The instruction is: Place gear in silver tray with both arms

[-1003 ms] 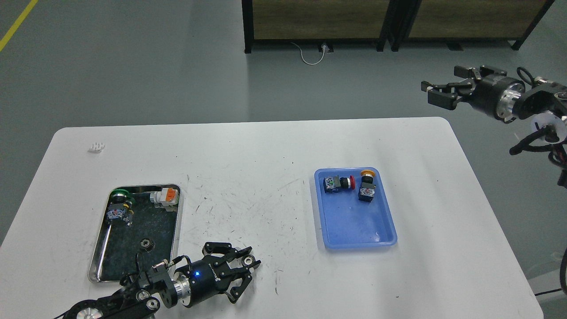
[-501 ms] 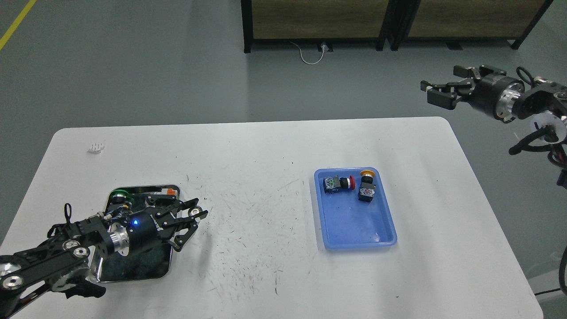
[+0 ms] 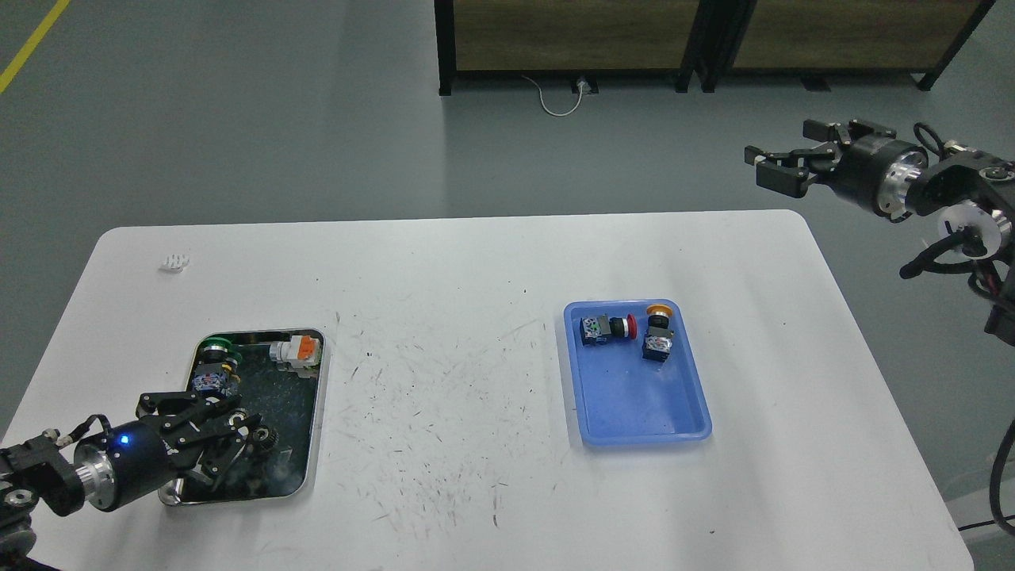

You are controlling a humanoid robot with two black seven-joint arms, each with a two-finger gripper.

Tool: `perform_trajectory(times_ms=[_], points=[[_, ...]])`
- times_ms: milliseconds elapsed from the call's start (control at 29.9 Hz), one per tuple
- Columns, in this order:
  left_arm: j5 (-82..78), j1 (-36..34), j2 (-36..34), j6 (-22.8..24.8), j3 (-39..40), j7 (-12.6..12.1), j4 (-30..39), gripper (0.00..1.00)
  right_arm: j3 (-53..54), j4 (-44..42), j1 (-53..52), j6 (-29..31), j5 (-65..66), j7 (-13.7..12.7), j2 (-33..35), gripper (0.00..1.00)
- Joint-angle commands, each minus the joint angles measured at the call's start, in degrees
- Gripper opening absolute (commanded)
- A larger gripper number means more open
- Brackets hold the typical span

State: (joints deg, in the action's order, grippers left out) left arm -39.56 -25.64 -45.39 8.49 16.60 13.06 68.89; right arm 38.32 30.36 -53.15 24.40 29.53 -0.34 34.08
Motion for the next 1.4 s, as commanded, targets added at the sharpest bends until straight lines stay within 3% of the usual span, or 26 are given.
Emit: perform_trajectory(times_ms=[0, 401, 702, 869, 936, 969, 1103, 1237, 1304, 1371], points=[[-0.2, 0.9, 0.4, -0.6, -0.2, 0.3, -0.9, 0.12, 0.0, 0.0, 0.0, -0.1, 0.0, 0.0, -0.3, 0.99], [0.1, 3.0, 0.7, -1.3, -0.3, 1.2, -3.2, 0.17, 0.0, -0.3, 0.0, -0.6, 0.1, 0.0, -1.6, 0.99], [1.9, 3.3, 1.0, -4.2, -0.4, 1.2, -3.3, 0.66, 0.1, -0.3, 0.0, -0.8, 0.1, 0.0, -1.6, 0.99], [4.5, 3.1, 0.9, -5.8, 0.8, 1.2, -3.1, 0.84, 0.3, -0.2, 0.0, -1.5, 0.1, 0.0, -1.6, 0.99], [5.5, 2.5, 0.3, -6.3, 2.5, 1.0, -2.8, 0.98, 1.0, -0.2, -0.3, -2.3, 0.0, 0.0, -1.6, 0.99], [6.5, 2.4, -0.1, -6.4, 4.5, 1.0, -2.7, 0.98, 1.5, -0.1, -0.6, -2.9, 0.1, -0.1, -1.6, 0.99], [8.7, -0.4, -3.5, -5.8, 13.4, -0.4, -2.4, 0.98, 2.1, -0.2, -2.7, -3.7, 0.1, -0.2, -1.7, 0.99], [9.3, -7.6, -4.8, -5.7, 19.2, -2.0, -2.7, 0.99, 2.2, -0.1, -4.8, -7.2, 0.0, -0.6, -1.7, 0.99], [10.6, -11.7, -4.9, -5.5, 20.9, -3.8, -3.1, 0.99, 2.3, -0.1, -5.7, -10.5, 0.0, -0.6, -1.6, 0.99], [13.0, -17.1, -4.8, -5.1, 21.5, -8.0, -3.3, 0.99, 2.2, -0.2, -6.8, -12.7, 0.0, -0.5, -1.2, 0.99]])
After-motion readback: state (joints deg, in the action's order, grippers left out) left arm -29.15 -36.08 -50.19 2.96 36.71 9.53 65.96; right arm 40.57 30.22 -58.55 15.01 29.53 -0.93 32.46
